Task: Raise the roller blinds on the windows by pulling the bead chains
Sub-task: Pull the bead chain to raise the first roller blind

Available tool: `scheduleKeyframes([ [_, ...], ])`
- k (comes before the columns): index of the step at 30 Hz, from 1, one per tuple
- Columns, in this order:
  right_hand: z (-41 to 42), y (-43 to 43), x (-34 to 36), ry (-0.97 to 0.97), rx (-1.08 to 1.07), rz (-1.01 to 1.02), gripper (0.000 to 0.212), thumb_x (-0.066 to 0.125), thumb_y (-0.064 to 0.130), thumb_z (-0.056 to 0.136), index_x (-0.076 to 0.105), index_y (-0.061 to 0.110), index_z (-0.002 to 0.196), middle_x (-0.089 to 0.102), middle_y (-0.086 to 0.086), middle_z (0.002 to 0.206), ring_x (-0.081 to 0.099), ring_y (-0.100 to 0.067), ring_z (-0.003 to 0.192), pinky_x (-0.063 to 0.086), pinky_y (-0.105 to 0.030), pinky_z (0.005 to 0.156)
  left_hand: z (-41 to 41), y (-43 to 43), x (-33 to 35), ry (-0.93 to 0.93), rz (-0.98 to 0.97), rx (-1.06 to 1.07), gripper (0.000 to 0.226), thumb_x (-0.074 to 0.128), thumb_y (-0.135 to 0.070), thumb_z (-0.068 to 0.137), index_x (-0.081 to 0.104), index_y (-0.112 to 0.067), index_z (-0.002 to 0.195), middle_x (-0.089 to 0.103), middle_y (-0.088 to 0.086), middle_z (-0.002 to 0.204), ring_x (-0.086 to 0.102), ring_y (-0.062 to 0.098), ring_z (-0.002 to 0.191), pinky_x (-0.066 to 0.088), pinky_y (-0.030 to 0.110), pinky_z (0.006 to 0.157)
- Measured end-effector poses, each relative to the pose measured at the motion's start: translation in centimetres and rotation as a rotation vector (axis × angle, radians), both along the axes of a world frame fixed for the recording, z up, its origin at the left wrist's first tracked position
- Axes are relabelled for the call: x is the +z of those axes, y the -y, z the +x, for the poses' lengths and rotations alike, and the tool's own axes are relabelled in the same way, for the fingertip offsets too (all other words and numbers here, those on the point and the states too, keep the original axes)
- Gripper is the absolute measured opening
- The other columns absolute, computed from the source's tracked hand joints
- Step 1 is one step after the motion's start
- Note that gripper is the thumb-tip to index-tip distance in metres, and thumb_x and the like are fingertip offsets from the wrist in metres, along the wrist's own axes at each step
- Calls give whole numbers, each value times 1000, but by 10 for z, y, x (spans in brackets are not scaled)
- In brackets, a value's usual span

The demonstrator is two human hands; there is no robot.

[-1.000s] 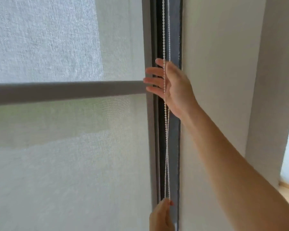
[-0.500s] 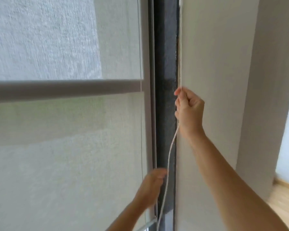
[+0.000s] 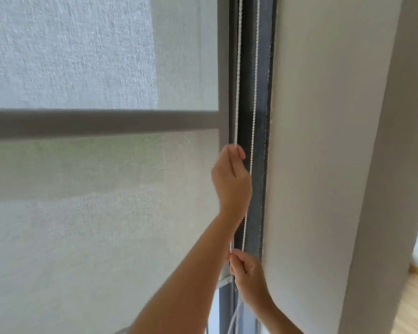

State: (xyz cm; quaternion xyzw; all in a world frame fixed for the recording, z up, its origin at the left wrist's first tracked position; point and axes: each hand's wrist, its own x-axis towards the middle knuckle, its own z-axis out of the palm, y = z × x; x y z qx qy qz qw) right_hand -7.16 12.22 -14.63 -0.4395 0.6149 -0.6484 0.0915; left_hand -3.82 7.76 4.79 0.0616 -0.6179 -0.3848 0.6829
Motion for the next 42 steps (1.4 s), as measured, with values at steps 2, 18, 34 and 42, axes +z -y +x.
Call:
scheduleKeyframes([
  [2,-21,-9,19,-72,152,274,50,47,10,99,62,38,61,49,7,49,43,-6,48,36,-26,50,1,-1,-29,58,-45,63,33,35,-6,97,45,-19,69,38,-10,55,33,6,48,30,29,46],
  [18,5,-30,292,165,172,-601,25,43,18,100,66,16,91,39,5,54,23,-9,44,17,-22,36,19,-54,-224,467,16,-69,35,38,-18,93,39,-37,64,41,-9,52,42,2,49,32,21,50],
  [34,4,8,113,23,-114,-491,32,49,19,96,64,26,68,43,13,49,31,-7,45,24,-29,48,27,9,-2,295,1,-396,22,40,-27,103,59,-17,110,69,4,93,67,15,78,54,21,61],
  [42,20,3,24,53,-156,-270,27,50,11,95,65,16,73,45,10,48,35,-4,48,30,-19,48,12,14,4,139,-11,-234,32,33,-8,101,51,-22,78,42,-8,60,37,7,52,30,30,50],
])
